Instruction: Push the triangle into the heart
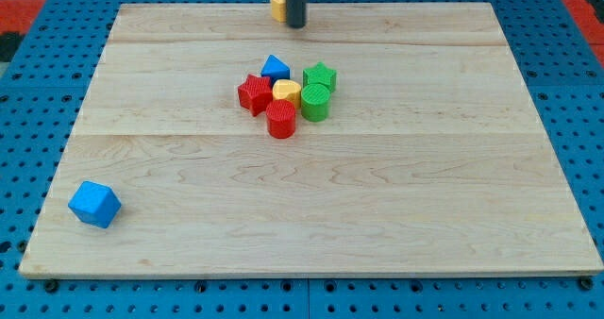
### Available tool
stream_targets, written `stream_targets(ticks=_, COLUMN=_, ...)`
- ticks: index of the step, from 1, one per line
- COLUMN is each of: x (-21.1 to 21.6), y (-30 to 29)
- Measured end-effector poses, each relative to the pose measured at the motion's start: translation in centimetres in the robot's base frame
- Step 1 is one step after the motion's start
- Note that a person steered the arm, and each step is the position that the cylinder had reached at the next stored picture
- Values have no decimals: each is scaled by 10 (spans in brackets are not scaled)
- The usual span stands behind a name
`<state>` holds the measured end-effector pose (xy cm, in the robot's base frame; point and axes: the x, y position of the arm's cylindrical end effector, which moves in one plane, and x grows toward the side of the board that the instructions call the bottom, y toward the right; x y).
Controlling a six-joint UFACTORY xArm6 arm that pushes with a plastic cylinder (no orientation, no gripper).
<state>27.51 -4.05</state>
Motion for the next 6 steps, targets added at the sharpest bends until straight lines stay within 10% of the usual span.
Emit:
stream_targets(ticks=1, x=55, y=-35)
stream_targets(ticks=6, x=19, y=-112)
